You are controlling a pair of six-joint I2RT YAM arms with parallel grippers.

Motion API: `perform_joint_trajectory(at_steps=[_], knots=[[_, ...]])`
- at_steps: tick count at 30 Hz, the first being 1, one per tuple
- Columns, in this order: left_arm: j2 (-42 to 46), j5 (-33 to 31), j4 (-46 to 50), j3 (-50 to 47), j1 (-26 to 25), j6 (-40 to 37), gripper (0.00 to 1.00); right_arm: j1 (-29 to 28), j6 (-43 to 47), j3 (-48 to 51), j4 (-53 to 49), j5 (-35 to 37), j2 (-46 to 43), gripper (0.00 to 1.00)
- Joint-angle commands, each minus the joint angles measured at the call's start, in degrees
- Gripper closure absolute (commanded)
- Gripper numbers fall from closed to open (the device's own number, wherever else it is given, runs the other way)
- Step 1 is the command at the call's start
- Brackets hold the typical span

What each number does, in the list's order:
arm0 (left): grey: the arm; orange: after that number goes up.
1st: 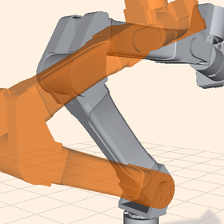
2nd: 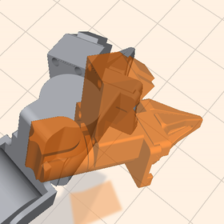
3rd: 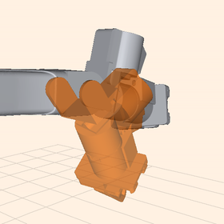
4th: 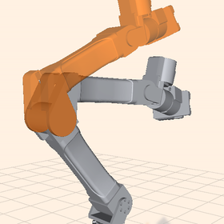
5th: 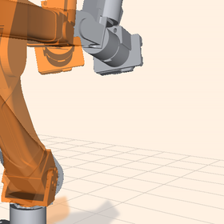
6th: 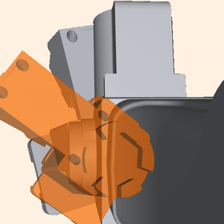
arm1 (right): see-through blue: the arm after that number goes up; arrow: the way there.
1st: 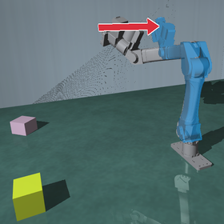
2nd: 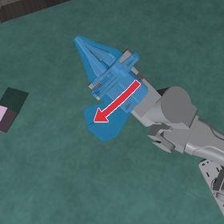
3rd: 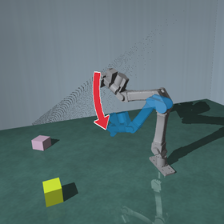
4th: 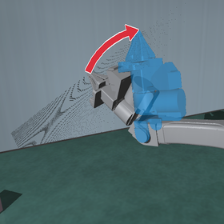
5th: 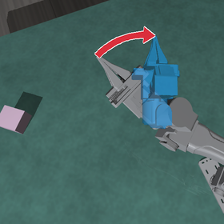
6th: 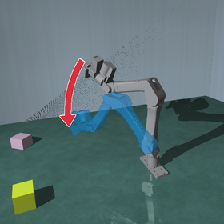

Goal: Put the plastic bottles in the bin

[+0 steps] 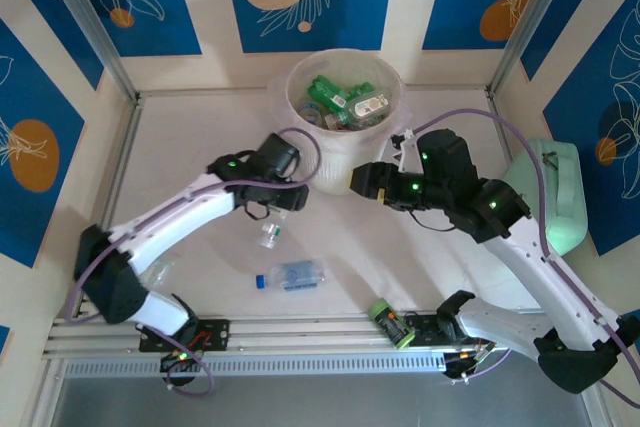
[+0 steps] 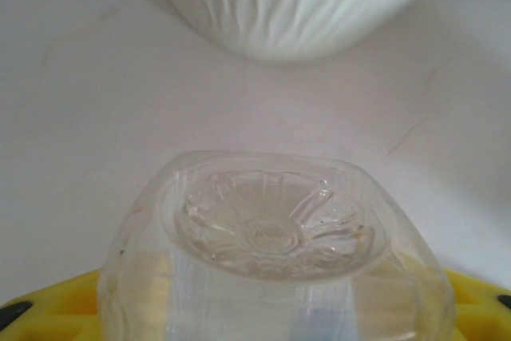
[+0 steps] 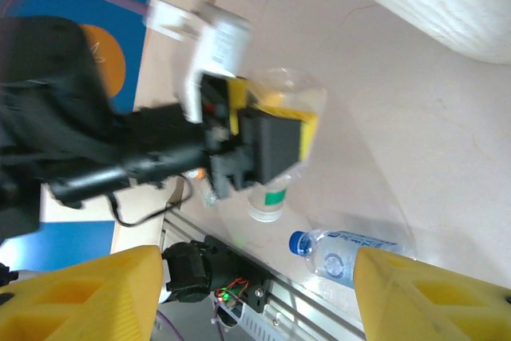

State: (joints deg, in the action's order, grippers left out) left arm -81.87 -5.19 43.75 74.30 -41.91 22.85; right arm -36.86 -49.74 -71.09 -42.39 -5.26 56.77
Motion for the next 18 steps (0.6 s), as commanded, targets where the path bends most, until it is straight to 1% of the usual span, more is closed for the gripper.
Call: perform_joint_trajectory(at_steps=[1, 3, 5, 7, 9, 13, 15, 18], knots=[[7.09, 5.68, -1.69, 0.96, 4.21, 8.94, 0.49, -2.57, 1.6, -1.51, 3.44, 0.43, -0.44, 0.35], [11.4, 11.55, -7.2, -1.58, 7.57, 14.31, 0.49, -4.12, 1.87, -1.75, 4.69, 0.14, 0.06, 0.35], [15.65, 17.25, -14.48, -5.34, 11.05, 21.47, 0.49, -5.84, 2.57, -2.39, 5.21, 0.27, 0.66, 0.35], [19.58, 22.29, -23.89, -10.36, 13.96, 30.01, 0.49, -7.63, 3.35, -3.16, 5.29, 0.66, 1.36, 0.35], [21.72, 25.49, -33.45, -14.74, 15.53, 37.81, 0.49, -8.61, 3.7, -3.49, 5.92, 0.1, 1.82, 0.34], [22.5, 29.14, -48.85, -20.82, 16.42, 49.62, 0.49, -9.66, 3.59, -3.35, 8.84, -4.3, 3.11, 0.29], [22.14, 29.93, -53.68, -22.36, 16.42, 53.02, 0.49, -10.65, 3.93, -3.76, 9.35, -5.21, 4.31, 0.28], [21.75, 30.67, -58.31, -23.66, 16.42, 55.72, 0.49, -12.37, 4.75, -5.07, 8.52, -4.09, 6.32, 0.25]])
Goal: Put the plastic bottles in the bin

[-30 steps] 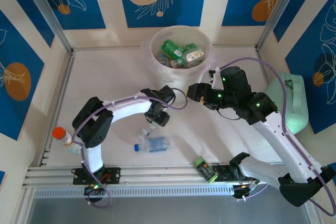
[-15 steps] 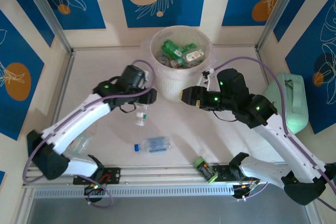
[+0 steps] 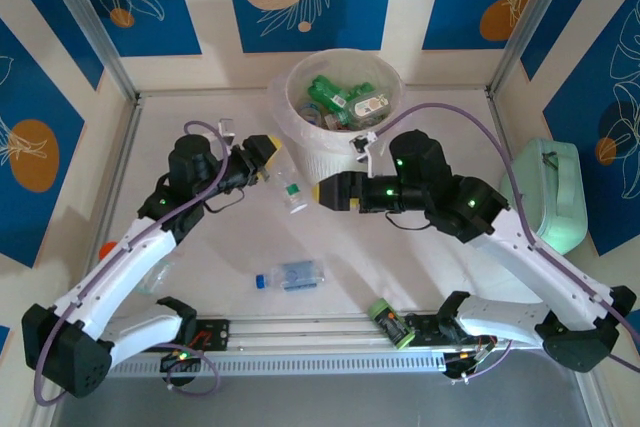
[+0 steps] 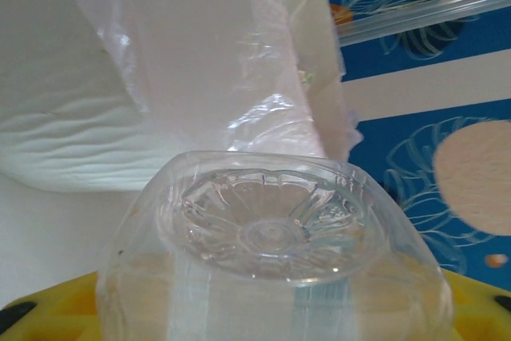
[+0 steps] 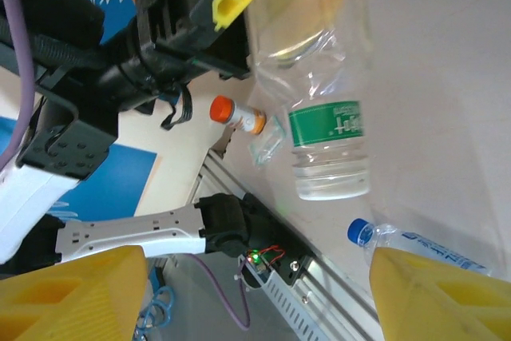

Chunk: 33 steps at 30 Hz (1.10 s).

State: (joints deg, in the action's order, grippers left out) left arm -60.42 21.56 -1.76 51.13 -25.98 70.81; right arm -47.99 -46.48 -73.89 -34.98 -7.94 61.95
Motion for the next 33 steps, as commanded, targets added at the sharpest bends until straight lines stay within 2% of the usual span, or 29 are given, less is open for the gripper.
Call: perform_joint_trajectory(at_steps=[1, 11, 19, 33], knots=[[0.24, 4.06, -14.52, -0.95, 0.49, 8.61, 0.49, -1.6, 1.75, -2.69, 0.84, -1.08, 1.78, 0.24], [-0.22, 5.83, -24.86, -4.18, 0.49, 14.55, 0.51, -1.93, 2.95, -5.49, -0.26, 1.07, 6.23, 0.19], [-0.48, 7.07, -28.52, -4.63, 0.49, 16.47, 0.51, -1.68, 3.67, -8.74, 0.59, -0.43, 10.41, 0.25], [-1.43, 7.45, -29.64, -5.52, 0.49, 17.0, 0.51, -1.58, 3.76, -10.4, 0.7, -1.03, 12.15, 0.58]])
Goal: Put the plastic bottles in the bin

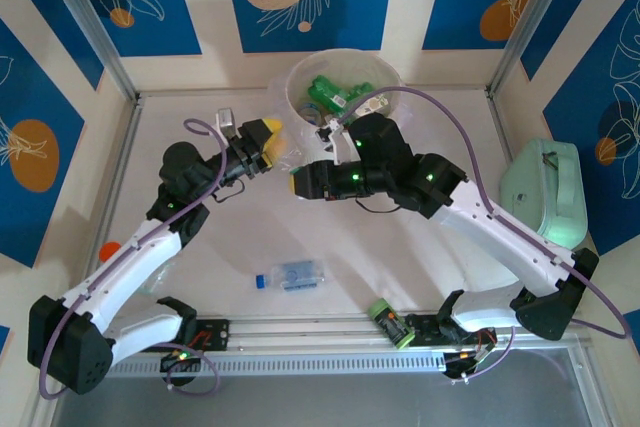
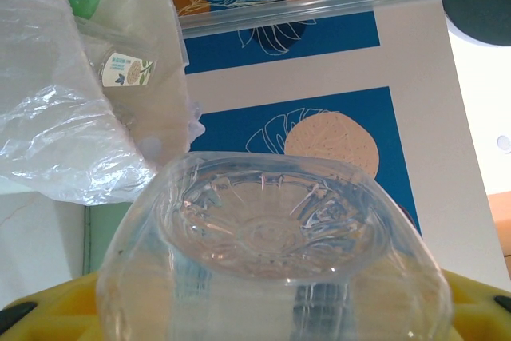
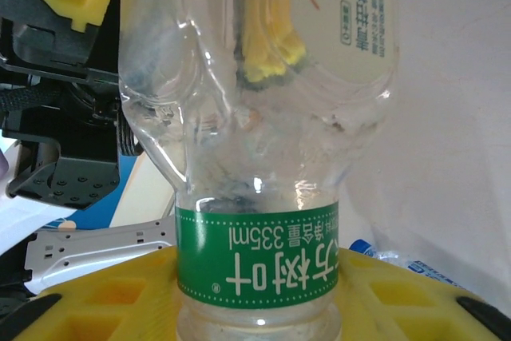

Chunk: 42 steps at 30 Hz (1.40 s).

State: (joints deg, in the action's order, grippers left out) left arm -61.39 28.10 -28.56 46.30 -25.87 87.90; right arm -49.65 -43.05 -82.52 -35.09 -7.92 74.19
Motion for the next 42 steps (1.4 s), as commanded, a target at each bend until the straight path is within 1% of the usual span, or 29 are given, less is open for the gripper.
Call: perform_joint_trajectory(at_steps=[1, 5, 7, 8, 9, 11, 12, 14, 16, 20, 23, 25, 27, 29, 33, 36, 42], knots=[[-0.53, 1.06, -2.82, -0.69, 0.38, -0.14, 0.51, 0.12, 0.33, -1.81, 0.72, -1.0, -0.07, 0.6], [-0.75, 1.34, -1.97, -0.44, 0.38, -0.76, 0.5, 0.17, 0.42, -2.1, 0.46, -0.87, -0.11, 0.67], [-0.51, 1.02, -0.74, -0.34, 0.47, -1.53, 0.48, 0.17, 0.44, -2.19, 0.46, -0.61, -0.18, 0.69], [-0.34, 0.96, 0.02, -0.21, 0.54, -2.07, 0.44, 0.17, 0.55, -2.26, 0.38, -0.44, -0.26, 0.7], [-0.08, 0.97, 1.42, 0.12, 0.64, -2.77, 0.34, 0.1, 0.6, -2.29, 0.37, 0.03, -0.37, 0.71], [0.36, 0.86, 4.69, 0.94, 1.03, -4.41, 0.06, 0.17, 0.51, -2.16, 0.29, 1.35, -0.79, 0.72], [0.71, 0.75, 6.05, 1.24, 1.31, -5.33, 0.0, 0.21, 0.6, -2.28, 0.2, 1.78, -1.01, 0.72], [1.71, 0.64, 9.49, 2.21, 2.27, -7.44, 0.0, 0.58, 0.82, -2.97, -0.43, 2.7, -1.13, 0.72], [3.09, 0.79, 15.73, 3.91, 4.11, -10.32, 0.0, 1.31, 1.22, -4.3, -1.72, 4.01, -1.14, 0.73], [6.49, -1.65, 32.94, 8.48, 7.21, -20.23, 0.0, 4.4, 1.52, -7.1, -3.56, 6.06, -1.49, 0.73], [7.49, -5.51, 45.79, 12.63, 7.5, -29.53, 0.0, 8.52, 1.48, -10.03, -4.94, 5.92, -0.72, 0.73], [7.87, -7.56, 50.95, 13.58, 7.44, -33.82, 0.0, 12.56, 1.22, -12.98, -7.11, 5.01, 0.84, 0.73], [8.41, -9.12, 54.14, 13.29, 7.48, -37.25, 0.0, 17.19, 0.84, -15.74, -9.02, 3.24, 2.91, 0.73], [8.69, -9.47, 56.27, 12.77, 7.41, -39.82, 0.0, 20.57, 0.75, -17.68, -9.69, 2.01, 4.95, 0.73], [8.69, -8.05, 58.81, 11.75, 7.4, -43.66, 0.04, 24.8, 1.16, -21.99, -11.08, 1.42, 9.89, 0.73], [8.83, -8.24, 61.14, 11.46, 7.16, -46.47, 0.07, 26.47, 0.95, -24.73, -11.74, 0.72, 13.28, 0.73], [9.07, -8.54, 63.86, 9.64, 5.8, -50.61, 0.11, 26.55, 3.06, -26.67, -11.65, 0.71, 16.63, 0.72]])
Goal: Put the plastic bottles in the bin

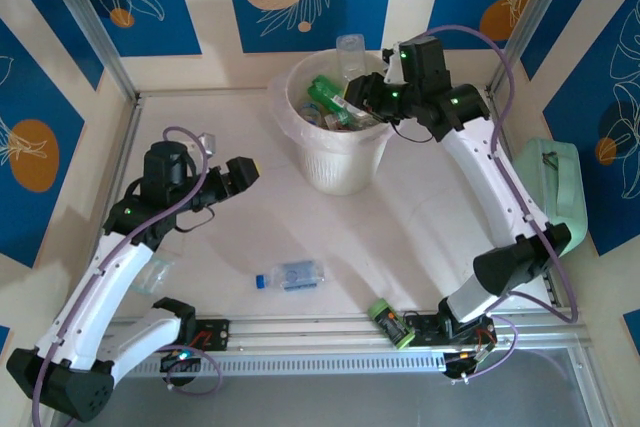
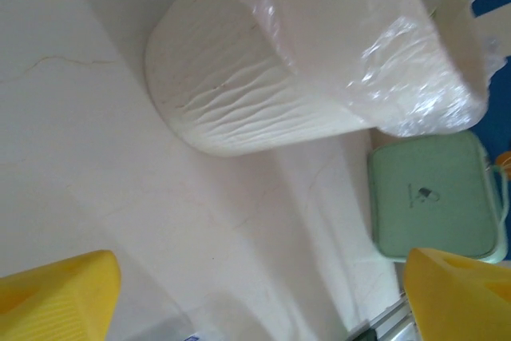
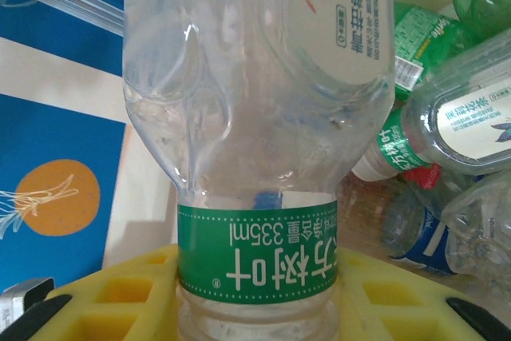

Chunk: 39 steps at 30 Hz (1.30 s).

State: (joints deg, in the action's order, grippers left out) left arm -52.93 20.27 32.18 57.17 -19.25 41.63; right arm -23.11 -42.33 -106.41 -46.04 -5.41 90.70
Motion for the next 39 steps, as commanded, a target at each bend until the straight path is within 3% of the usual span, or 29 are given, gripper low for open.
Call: perform_joint_trajectory(at_steps=[1, 5, 8, 11, 13, 21, 31, 39], knots=[[0.48, -0.75, 3.51, -1.63, -1.29, -4.74, 0.12, 0.0, 3.72, -3.11, -0.67, -2.21, 0.54, 0.72], [-0.23, -1.65, 4.82, -2.9, -2.61, -6.12, 0.15, 0.0, 9.38, -7.54, -4.26, -2.57, 3.42, 0.68], [-0.23, -1.91, 4.32, -4.05, -3.29, -6.26, 0.14, -0.97, 11.54, -10.69, -6.01, -2.89, 5.65, 0.57], [-0.66, -2.91, 4.19, -4.61, -4.67, -6.76, 0.11, -2.32, 12.96, -15.62, -10.25, 1.39, 8.66, 0.41], [-0.95, -4.16, 4.61, -4.69, -6.04, -7.71, 0.09, -2.46, 12.68, -16.13, -10.91, 2.63, 9.11, 0.36], [-4.3, -9.33, 7.36, -3.56, -15.3, -13.43, 0.04, -2.7, 10.57, -10.84, -9.62, 4.79, 2.7, 0.34], [-19.11, -15.0, 12.86, 0.3, -32.34, -24.36, 0.02, -3.08, 5.24, 4.66, -6.79, 6.06, -15.79, 0.33], [-28.81, -20.23, 17.01, 4.35, -40.19, -31.44, 0.0, -2.1, 2.91, 15.27, -6.87, 5.29, -25.56, 0.3]])
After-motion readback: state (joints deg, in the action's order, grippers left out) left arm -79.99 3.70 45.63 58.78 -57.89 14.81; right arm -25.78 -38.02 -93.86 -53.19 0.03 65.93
